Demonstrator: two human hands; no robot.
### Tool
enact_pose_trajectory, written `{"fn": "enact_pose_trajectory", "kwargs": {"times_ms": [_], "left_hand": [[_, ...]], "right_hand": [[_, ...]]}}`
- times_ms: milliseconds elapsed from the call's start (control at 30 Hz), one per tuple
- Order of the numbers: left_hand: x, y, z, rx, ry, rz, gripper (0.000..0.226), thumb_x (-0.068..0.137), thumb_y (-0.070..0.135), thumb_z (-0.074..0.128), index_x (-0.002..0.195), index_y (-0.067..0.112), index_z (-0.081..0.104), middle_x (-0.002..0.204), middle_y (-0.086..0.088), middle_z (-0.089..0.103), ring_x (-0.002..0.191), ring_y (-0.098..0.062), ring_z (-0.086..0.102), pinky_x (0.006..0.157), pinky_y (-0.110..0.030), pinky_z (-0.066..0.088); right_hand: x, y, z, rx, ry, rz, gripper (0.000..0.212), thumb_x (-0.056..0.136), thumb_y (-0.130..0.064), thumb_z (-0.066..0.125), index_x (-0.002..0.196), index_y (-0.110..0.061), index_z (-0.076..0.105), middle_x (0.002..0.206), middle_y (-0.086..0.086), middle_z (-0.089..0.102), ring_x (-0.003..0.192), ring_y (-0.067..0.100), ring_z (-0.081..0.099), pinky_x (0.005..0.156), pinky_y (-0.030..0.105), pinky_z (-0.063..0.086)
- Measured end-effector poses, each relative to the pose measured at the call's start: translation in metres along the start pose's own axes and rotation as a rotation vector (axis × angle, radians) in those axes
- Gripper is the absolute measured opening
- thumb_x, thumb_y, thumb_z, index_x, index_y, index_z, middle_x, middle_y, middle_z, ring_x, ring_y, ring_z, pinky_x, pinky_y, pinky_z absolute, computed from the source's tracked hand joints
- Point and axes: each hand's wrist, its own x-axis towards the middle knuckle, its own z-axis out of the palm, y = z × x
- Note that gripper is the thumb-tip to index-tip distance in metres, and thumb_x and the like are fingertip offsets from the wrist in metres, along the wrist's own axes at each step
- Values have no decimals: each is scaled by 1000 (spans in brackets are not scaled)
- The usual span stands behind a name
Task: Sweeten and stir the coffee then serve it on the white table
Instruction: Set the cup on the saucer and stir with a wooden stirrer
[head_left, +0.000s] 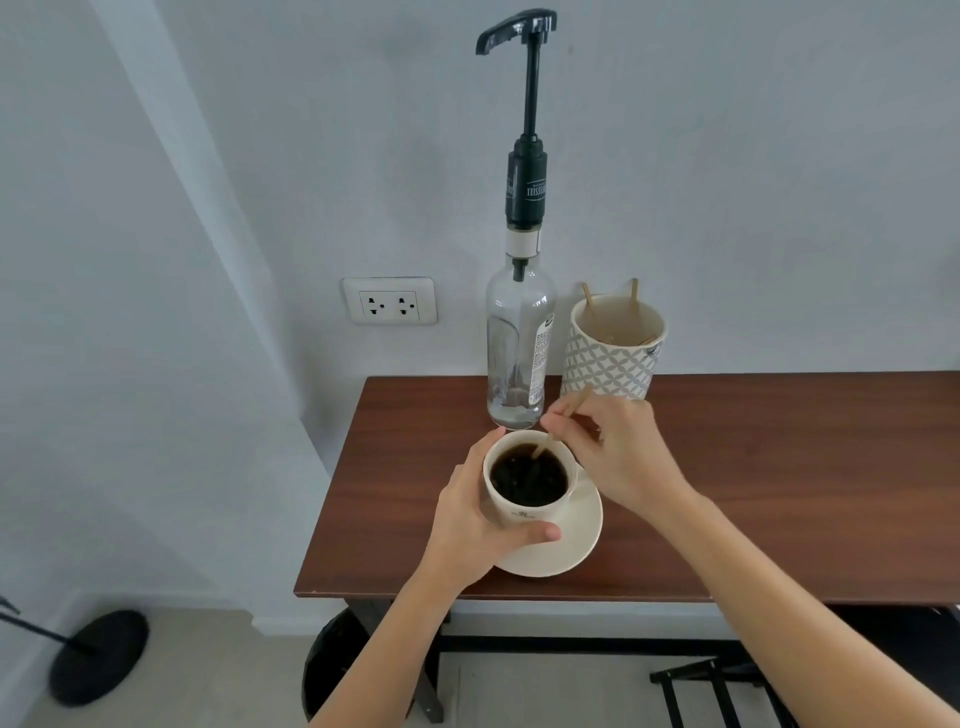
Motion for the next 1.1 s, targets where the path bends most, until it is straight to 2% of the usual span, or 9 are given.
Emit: {"fn": "enact_pose_trajectory", "kwargs": {"times_ms": [133, 233, 433, 567, 700, 833, 933, 1033, 1100], "left_hand": [[0, 1, 0, -8, 2, -2, 99, 50, 73, 87, 134, 67, 35, 138, 31, 56, 136, -8, 51, 116, -47, 43], [1, -2, 1, -22, -2, -3, 102, 51, 71, 88, 138, 60, 38, 139, 24, 58, 136, -14, 53, 114, -50, 45], [0, -1, 1, -9, 3, 17, 97, 51, 72, 87, 133, 67, 36, 138, 27, 58, 136, -9, 52, 114, -48, 45], [1, 0, 0, -15, 6, 15, 96, 52, 72, 87, 133, 67, 36, 137, 27, 58, 135, -8, 53, 115, -48, 44], [1, -2, 0, -19, 0, 8, 99, 51, 72, 87, 135, 67, 35, 138, 22, 60, 134, -13, 55, 113, -51, 45], [1, -1, 1, -6, 3, 10, 97, 51, 72, 87, 134, 66, 36, 137, 25, 59, 135, -9, 53, 114, -49, 44], [1, 0, 0, -6, -1, 5, 97, 52, 71, 87, 134, 66, 36, 137, 27, 58, 135, -8, 52, 115, -48, 44], [0, -1, 0, -7, -2, 0, 98, 53, 67, 90, 135, 64, 36, 137, 24, 60, 135, -11, 54, 114, -49, 45], [0, -1, 0, -12, -1, 0, 99, 52, 68, 89, 136, 63, 37, 138, 23, 60, 134, -12, 54, 113, -49, 45]], "right_hand": [[-9, 3, -23, -50, -93, 52, 16, 88, -16, 68, 74, -12, 75, 67, -22, 67, 68, -5, 59, 63, 7, 39], [-16, -8, -11, 82, -171, 70, 18, 87, -17, 71, 70, -20, 75, 73, -21, 71, 70, 0, 63, 65, 8, 42], [-2, 2, -5, -76, 20, -3, 12, 88, -18, 69, 78, -14, 74, 76, -7, 73, 68, 9, 65, 67, 27, 50], [-12, -3, -22, -39, -138, 44, 17, 89, -16, 68, 73, -13, 74, 70, -17, 67, 65, -5, 59, 61, 10, 41], [-11, -9, 1, 130, -147, 28, 14, 87, -17, 72, 75, -24, 75, 76, -11, 73, 72, 5, 66, 68, 14, 48], [0, 2, -4, -4, 0, -34, 10, 87, -12, 70, 80, -8, 76, 74, -14, 70, 79, 9, 65, 71, 15, 48], [-5, 8, -21, -40, -62, 7, 13, 89, -12, 69, 78, -11, 75, 69, -20, 66, 79, 7, 64, 67, 6, 44], [-12, 2, -14, 109, -171, 69, 12, 88, -16, 70, 78, -16, 76, 74, -15, 72, 71, 11, 66, 66, 14, 48], [-12, -2, 0, 141, -137, 37, 9, 87, -16, 71, 81, -19, 77, 75, -12, 74, 71, 11, 66, 67, 17, 50]]}}
